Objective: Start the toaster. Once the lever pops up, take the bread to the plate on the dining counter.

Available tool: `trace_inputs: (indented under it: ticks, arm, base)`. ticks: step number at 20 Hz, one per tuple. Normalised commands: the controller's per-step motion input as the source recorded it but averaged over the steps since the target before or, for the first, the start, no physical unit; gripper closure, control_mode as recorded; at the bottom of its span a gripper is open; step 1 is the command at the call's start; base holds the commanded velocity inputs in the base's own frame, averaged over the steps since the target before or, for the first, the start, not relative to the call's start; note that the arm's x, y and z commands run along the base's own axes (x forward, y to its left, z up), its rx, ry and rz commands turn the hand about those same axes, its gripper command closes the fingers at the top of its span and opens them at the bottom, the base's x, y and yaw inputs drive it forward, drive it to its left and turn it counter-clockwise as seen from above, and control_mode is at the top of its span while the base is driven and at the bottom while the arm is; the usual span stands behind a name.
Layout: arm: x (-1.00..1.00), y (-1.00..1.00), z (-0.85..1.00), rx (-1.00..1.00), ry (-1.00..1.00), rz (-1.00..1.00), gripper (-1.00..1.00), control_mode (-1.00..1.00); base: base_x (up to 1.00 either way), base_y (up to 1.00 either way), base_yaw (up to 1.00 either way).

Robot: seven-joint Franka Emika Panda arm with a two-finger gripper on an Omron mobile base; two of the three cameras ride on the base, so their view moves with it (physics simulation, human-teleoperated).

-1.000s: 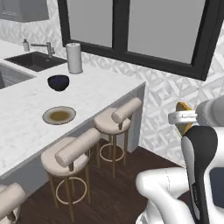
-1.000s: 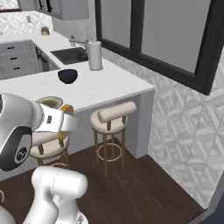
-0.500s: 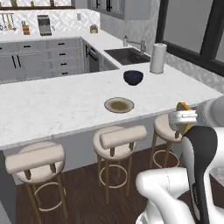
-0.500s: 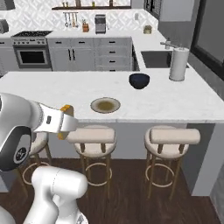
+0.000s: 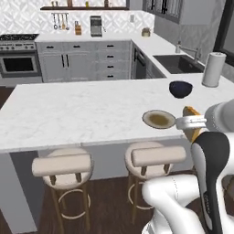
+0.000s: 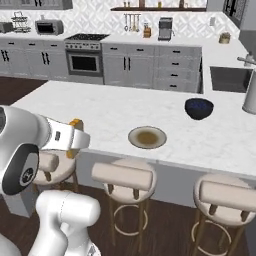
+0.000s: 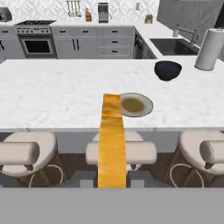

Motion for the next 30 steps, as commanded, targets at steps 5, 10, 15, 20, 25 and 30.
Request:
trace_inputs:
  ticks: [5, 10, 15, 20, 25, 30]
  arm:
    - [0.0, 0.0, 0.0, 0.0, 0.0, 0.0, 1.0, 1.0]
    - [0.0, 0.0, 0.0, 0.0, 0.0, 0.0, 1.0, 1.0]
    - [0.0, 0.0, 0.0, 0.0, 0.0, 0.0, 1.0, 1.0]
    - [0.0, 0.0, 0.0, 0.0, 0.0, 0.0, 1.0, 1.0]
    - [0.0, 0.0, 0.0, 0.0, 0.0, 0.0, 1.0, 1.0]
    - [0.0, 0.0, 0.0, 0.0, 0.0, 0.0, 1.0, 1.0]
  base:
    - [0.89, -0.39, -0.01]
    - [0.3, -0.66, -0.03]
    - [0.09, -0.55, -0.17]
    - [0.33, -0.15, -0.08]
    - [0.32, 0.32, 0.0]
    - [0.21, 0.36, 0.0]
